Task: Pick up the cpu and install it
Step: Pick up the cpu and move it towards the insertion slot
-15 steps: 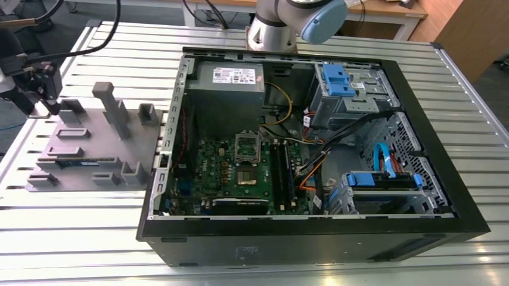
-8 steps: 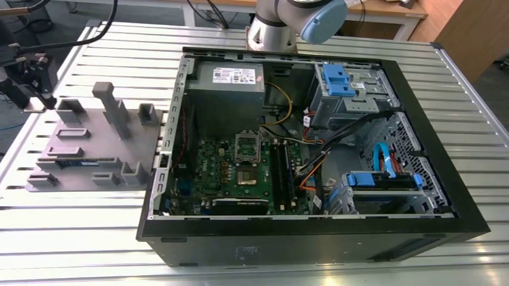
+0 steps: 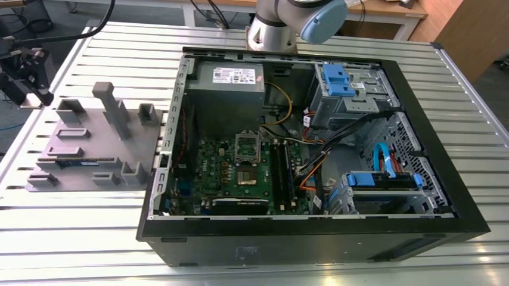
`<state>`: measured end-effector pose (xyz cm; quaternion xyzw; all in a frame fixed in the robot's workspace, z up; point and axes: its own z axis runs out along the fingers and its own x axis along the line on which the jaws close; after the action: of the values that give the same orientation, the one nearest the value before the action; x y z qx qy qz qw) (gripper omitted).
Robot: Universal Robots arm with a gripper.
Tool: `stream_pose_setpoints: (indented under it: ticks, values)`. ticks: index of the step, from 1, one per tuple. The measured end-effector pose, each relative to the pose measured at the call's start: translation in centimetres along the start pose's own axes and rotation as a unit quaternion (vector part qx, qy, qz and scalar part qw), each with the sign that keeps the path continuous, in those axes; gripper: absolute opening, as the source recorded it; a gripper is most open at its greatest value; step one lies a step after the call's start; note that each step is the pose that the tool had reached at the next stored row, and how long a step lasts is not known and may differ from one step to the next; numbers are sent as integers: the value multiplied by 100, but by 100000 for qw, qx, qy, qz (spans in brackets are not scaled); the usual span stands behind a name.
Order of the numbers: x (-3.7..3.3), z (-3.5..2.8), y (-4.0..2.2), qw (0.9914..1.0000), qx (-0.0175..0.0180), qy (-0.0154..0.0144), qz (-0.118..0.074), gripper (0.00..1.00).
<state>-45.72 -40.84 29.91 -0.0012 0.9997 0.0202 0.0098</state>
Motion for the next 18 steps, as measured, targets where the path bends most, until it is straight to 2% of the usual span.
stream_pose_setpoints:
  ticks: [7,9,11,18]
  values:
    - [0,-3,0,100000,4,9,-1,47]
    - [0,-21,1,100000,25,44,0,47]
    - [-1,-55,2,100000,8,12,-1,47]
    - [-5,-238,10,100000,6,10,0,47]
